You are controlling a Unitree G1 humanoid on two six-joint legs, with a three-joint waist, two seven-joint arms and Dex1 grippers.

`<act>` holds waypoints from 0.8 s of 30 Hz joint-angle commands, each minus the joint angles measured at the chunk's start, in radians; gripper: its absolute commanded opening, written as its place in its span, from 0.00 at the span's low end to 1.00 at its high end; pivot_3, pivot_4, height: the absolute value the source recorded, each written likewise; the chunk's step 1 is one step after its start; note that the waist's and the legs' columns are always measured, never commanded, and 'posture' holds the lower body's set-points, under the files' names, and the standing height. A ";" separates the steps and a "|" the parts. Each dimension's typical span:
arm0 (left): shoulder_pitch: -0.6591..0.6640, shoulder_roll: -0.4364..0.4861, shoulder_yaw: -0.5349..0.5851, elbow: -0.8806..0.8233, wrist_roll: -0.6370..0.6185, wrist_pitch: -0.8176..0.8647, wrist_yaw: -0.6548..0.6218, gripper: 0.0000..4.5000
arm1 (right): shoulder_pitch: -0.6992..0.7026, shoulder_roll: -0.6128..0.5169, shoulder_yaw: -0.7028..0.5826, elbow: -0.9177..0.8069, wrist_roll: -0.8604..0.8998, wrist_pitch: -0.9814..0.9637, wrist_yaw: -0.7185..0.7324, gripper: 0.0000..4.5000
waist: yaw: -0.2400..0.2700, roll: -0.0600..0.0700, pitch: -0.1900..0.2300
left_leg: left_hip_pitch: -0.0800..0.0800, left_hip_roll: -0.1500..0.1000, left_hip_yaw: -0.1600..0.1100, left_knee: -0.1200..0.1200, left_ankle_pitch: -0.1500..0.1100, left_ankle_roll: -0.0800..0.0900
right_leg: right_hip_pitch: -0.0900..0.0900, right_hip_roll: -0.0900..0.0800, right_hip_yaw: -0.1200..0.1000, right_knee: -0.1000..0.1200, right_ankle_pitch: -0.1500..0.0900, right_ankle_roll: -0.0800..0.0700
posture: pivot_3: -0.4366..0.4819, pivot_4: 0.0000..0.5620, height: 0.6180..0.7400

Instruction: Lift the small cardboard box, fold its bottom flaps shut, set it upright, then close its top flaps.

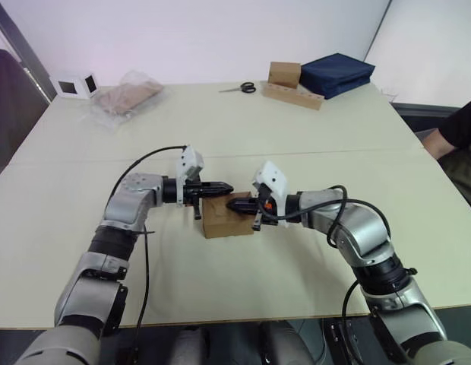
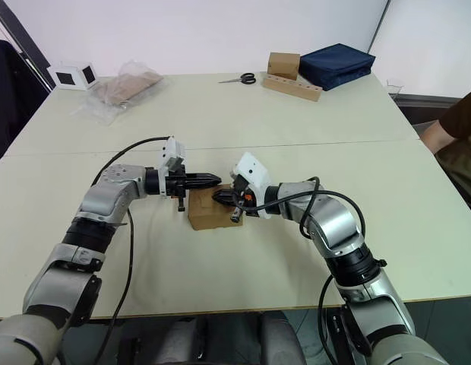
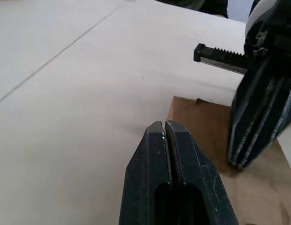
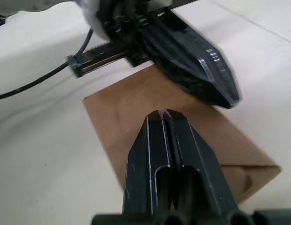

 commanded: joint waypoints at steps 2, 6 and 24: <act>-0.028 -0.008 -0.001 0.031 0.025 -0.046 -0.020 0.01 | 0.014 -0.026 -0.024 -0.105 0.034 0.043 -0.005 0.00 | 0.001 0.000 0.000 | 0.000 0.000 0.000 0.000 0.000 0.000 | 0.000 0.000 0.000 0.000 0.000 0.000 | 0.48 0.27 1.00; -0.034 -0.014 0.002 0.042 0.029 -0.055 -0.026 0.01 | 0.024 -0.039 -0.025 -0.134 0.046 0.065 -0.011 0.00 | 0.000 0.000 0.000 | 0.000 0.000 0.000 0.000 0.000 0.000 | 0.000 0.000 0.000 0.000 0.000 0.000 | 0.48 0.27 1.00; -0.020 -0.023 0.010 -0.021 0.014 -0.036 -0.036 0.01 | 0.008 -0.052 0.033 -0.107 -0.008 0.043 -0.044 0.00 | 0.000 0.000 0.000 | 0.000 0.000 0.000 0.000 0.000 0.000 | 0.000 0.000 0.000 0.000 0.000 0.000 | 0.48 0.27 1.00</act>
